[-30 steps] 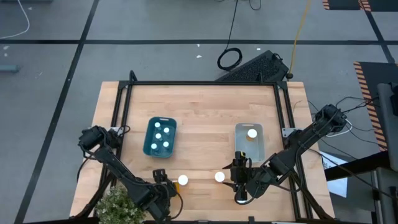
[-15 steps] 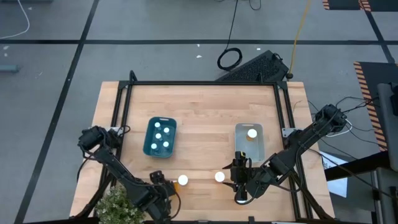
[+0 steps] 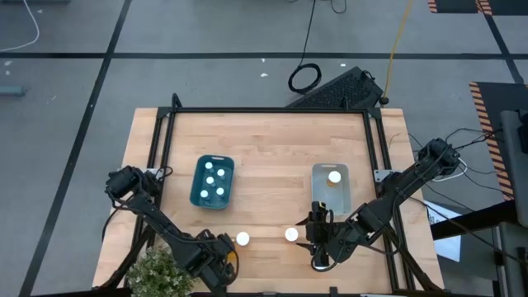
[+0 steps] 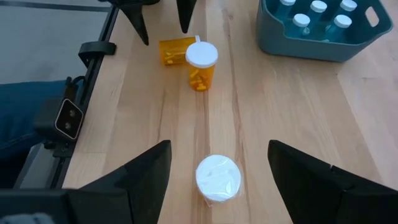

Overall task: Pick and place medicine bottles into bin by pill shape (circle, oval)
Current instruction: Put the orange pill bottle into the gray bin

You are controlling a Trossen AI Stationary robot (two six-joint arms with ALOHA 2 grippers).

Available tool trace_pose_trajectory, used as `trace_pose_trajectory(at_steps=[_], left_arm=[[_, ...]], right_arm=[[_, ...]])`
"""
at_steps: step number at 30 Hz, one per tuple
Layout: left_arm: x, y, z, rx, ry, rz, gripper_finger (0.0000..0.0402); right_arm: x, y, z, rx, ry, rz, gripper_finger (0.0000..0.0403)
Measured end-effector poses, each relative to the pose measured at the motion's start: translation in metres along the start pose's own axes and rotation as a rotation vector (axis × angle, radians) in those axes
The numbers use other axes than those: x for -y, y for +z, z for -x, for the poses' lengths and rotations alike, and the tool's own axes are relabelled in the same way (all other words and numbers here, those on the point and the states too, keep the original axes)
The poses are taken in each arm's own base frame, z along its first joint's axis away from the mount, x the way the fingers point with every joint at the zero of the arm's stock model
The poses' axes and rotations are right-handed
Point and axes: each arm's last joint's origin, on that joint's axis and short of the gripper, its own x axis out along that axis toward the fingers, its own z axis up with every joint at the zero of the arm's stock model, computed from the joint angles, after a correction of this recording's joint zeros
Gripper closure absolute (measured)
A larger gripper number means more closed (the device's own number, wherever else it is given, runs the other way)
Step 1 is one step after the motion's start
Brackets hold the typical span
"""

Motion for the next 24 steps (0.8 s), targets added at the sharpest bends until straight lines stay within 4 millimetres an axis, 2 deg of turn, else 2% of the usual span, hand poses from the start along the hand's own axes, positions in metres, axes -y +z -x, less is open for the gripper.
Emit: trace_pose_trajectory(at_steps=[19, 24], left_arm=[[-0.004, 0.013, -0.003, 0.048, 0.022, 0.266, 0.0053], [-0.004, 0.008, -0.016, 0.029, 0.061, 0.33, 0.0053]], right_arm=[[0.004, 0.001, -0.002, -0.003, -0.012, 0.08, 0.014], [0.004, 0.002, -0.002, -0.003, -0.014, 0.092, 0.014]])
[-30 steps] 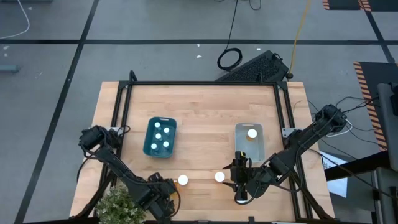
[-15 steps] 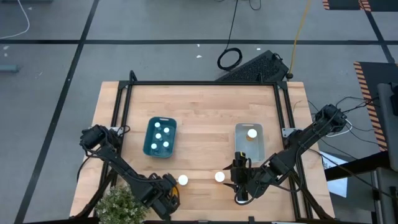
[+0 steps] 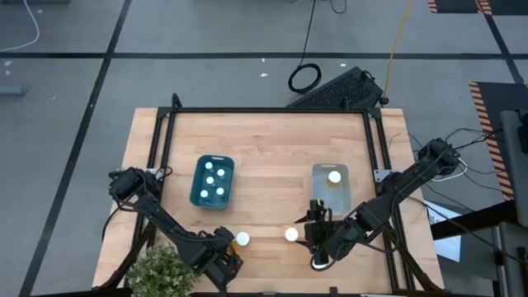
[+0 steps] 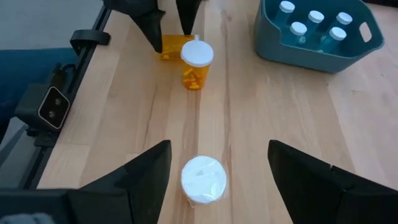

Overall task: Pick and place medicine bottles into bin by pill shape (circle, oval)
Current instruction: Put the orange pill bottle into the gray bin

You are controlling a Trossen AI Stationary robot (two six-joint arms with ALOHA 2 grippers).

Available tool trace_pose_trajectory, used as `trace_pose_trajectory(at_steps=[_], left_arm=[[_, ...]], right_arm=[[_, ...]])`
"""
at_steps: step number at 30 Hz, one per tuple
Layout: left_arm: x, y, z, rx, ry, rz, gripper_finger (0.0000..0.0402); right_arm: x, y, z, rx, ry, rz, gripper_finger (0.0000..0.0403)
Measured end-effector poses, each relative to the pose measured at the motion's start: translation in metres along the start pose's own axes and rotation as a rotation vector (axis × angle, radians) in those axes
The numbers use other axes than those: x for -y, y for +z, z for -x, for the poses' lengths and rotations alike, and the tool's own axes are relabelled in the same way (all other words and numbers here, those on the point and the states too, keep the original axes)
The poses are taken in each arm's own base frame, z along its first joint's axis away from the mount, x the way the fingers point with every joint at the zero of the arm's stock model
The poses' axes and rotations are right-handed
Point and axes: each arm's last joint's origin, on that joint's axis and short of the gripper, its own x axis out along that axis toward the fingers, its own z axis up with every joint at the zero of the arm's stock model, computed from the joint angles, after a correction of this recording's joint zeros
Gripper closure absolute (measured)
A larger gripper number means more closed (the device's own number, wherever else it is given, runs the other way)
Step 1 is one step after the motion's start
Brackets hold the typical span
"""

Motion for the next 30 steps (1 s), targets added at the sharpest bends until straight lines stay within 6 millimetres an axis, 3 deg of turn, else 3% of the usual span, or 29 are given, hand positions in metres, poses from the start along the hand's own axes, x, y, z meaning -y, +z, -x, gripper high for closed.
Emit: trace_pose_trajectory(at_steps=[6, 18, 30], left_arm=[[0.0025, -0.0016, -0.0117, 0.0, 0.005, 0.013, 0.0053], [0.0005, -0.0009, -0.0114, 0.029, 0.022, -0.033, 0.0057], [-0.0045, -0.001, -0.0109, 0.035, 0.073, -0.071, 0.0167]], right_arm=[[-0.0002, 0.0006, 0.0, 0.005, 0.002, 0.007, 0.014], [-0.0004, 0.001, 0.0, 0.01, 0.003, 0.017, 0.014], [-0.0005, 0.0012, 0.0, 0.011, 0.004, 0.017, 0.014]])
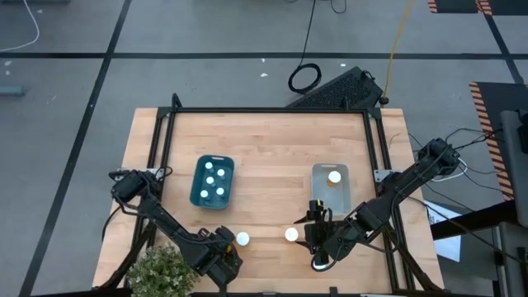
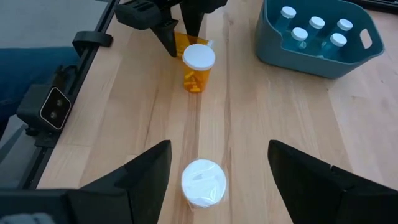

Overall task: Pick and place medicine bottles into bin by pill shape (circle, oval)
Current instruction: Put the orange pill bottle into the gray bin

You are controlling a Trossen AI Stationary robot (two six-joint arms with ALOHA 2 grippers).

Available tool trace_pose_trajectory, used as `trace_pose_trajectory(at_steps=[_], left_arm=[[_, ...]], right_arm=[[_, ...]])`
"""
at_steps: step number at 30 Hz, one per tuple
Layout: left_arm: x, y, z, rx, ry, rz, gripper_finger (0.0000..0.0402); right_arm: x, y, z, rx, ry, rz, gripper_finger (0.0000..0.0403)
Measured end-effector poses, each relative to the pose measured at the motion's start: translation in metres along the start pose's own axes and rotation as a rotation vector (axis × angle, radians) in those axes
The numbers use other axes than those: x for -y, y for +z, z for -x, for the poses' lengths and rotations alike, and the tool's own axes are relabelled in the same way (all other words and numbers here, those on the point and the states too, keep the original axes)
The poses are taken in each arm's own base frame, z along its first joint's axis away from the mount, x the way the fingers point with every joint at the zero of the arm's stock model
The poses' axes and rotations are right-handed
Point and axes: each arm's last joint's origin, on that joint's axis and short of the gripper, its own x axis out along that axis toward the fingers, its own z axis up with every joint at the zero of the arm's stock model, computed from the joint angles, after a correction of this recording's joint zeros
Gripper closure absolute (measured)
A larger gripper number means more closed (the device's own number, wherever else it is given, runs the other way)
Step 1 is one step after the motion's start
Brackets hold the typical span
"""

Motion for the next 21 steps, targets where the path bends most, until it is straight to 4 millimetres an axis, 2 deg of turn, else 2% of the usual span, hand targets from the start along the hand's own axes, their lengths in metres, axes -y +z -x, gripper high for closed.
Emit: trace_pose_trajectory(at_steps=[7, 13, 21], left_arm=[[-0.003, 0.001, 0.0, 0.002, 0.032, -0.057, 0.0204], [-0.004, 0.005, -0.001, 0.002, 0.046, -0.096, 0.0201], [-0.017, 0.019, -0.001, -0.055, 0.201, -0.2, 0.021]], right_arm=[[0.0, 0.0, 0.0, 0.0, 0.0, 0.0, 0.014], [0.0, 0.0, 0.0, 0.001, 0.0, 0.0, 0.014], [0.0, 0.0, 0.0, 0.002, -0.003, 0.01, 0.014]])
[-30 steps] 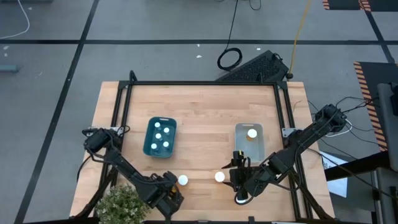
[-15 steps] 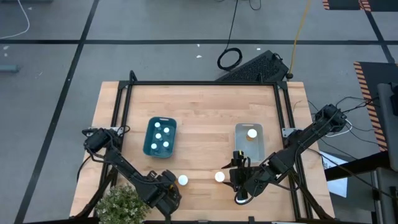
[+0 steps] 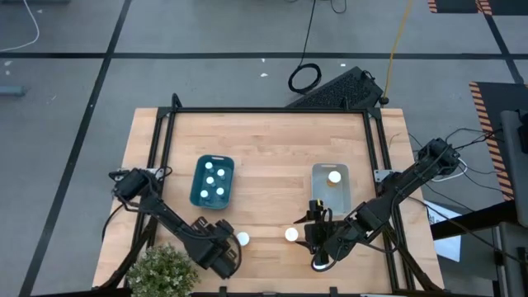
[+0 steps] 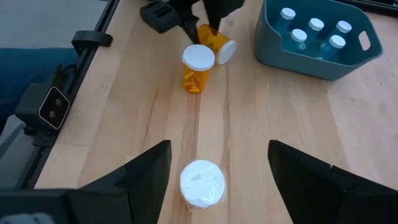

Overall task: Pick and place medicine bottles into bin by pill shape (circle, oval)
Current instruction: Put the orange pill bottle into the gray bin

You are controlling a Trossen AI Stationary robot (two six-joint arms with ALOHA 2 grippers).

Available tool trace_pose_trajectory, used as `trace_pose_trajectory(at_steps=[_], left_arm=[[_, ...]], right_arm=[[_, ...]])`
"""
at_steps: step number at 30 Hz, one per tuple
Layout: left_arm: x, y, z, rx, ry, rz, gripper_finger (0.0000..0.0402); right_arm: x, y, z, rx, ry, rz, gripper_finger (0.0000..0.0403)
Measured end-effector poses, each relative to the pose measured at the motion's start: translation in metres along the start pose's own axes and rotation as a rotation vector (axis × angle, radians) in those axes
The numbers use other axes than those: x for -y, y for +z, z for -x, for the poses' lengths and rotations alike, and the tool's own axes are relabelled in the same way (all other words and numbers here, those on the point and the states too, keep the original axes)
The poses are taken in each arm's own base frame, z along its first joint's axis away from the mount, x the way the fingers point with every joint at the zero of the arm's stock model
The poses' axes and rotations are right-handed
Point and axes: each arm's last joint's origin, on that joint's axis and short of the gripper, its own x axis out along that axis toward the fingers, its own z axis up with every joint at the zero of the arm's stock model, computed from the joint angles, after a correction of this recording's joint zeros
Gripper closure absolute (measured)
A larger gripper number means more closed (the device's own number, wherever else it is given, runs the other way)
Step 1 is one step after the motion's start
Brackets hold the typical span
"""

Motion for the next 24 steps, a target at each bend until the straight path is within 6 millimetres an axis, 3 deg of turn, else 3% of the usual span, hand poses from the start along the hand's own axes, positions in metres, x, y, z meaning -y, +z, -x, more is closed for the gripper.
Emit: trace_pose_trajectory(at_steps=[9, 17, 24], left_arm=[[-0.004, 0.024, 0.01, -0.028, 0.044, -0.129, 0.0207], [-0.005, 0.048, 0.056, 0.03, 0.094, -0.247, 0.0206], [-0.01, 0.082, 0.09, 0.234, 0.142, -0.367, 0.0207]], right_arm=[[0.01, -0.002, -0.007, -0.009, -0.033, 0.039, 0.014], [0.039, -0.016, -0.031, -0.04, -0.11, 0.07, 0.014], [0.059, -0.008, -0.039, 0.007, -0.163, 0.133, 0.014]])
